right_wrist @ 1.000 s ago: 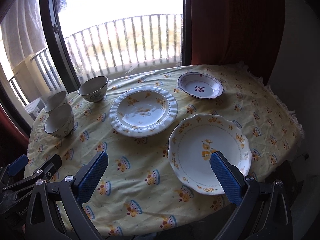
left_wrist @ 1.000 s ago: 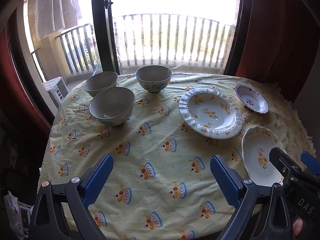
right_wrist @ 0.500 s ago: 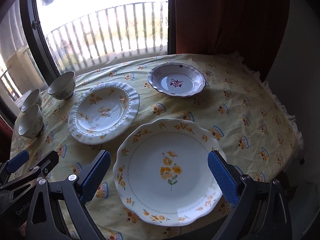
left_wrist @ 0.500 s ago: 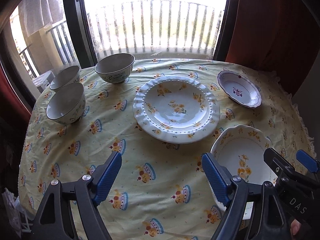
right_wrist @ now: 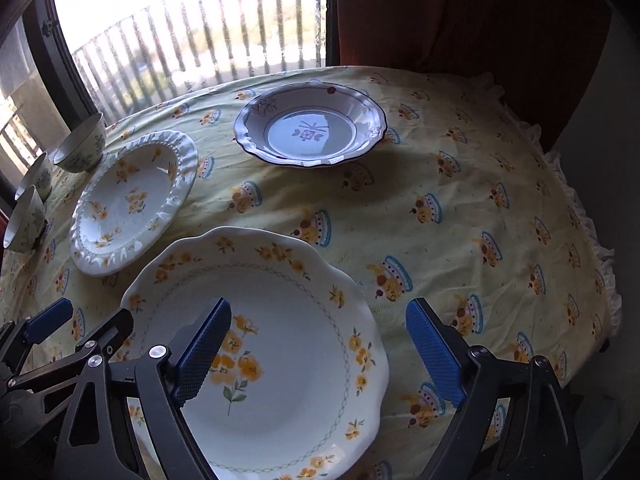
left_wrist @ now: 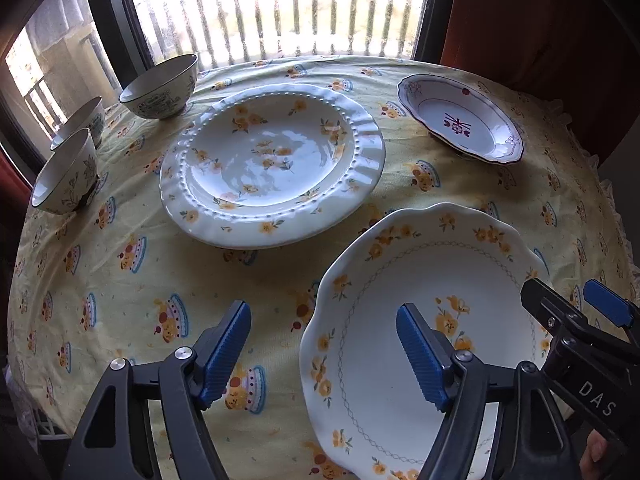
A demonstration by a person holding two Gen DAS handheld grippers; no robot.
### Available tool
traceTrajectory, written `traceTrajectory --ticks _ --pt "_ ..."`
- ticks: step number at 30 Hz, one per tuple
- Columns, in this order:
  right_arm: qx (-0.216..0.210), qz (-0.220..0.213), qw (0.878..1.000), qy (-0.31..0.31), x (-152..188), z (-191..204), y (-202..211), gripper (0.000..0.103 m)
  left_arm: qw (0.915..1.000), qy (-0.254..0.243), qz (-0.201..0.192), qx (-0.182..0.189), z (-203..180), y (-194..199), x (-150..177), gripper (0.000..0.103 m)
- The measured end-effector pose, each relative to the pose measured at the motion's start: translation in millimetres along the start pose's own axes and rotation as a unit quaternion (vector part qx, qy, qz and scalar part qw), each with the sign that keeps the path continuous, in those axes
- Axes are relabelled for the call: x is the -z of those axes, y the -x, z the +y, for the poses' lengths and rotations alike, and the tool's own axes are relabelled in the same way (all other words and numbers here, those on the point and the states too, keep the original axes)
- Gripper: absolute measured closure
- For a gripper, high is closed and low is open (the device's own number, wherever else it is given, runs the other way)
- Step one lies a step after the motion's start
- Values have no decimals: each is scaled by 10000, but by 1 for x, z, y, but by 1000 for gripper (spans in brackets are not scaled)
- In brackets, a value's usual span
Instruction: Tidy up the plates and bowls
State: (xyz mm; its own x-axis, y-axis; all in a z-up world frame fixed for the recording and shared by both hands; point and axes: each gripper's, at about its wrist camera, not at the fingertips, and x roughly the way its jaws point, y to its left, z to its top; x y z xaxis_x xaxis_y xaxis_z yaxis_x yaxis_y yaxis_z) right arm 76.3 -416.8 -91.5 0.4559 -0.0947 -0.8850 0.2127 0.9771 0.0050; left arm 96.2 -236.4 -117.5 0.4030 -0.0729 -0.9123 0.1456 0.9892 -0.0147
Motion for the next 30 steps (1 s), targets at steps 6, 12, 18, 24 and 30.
traceTrajectory --ticks 6,12,18,24,30 --pt "-115 404 9991 39 13 -18 -29 16 9995 -50 149 -279 -15 -18 5 28" --pt "-215 739 9969 156 20 -24 -50 18 9989 -50 405 -221 -24 -30 15 33" --pt "-532 909 9944 125 21 -24 -60 23 9987 153 424 -254 -23 -32 14 32" --pt "-686 908 9931 295 14 -16 -62 32 9983 250 461 -235 -22 -33 12 32" --pt "-669 1025 9922 256 9 -13 -65 32 9981 272 509 -213 -20 -34 10 32"
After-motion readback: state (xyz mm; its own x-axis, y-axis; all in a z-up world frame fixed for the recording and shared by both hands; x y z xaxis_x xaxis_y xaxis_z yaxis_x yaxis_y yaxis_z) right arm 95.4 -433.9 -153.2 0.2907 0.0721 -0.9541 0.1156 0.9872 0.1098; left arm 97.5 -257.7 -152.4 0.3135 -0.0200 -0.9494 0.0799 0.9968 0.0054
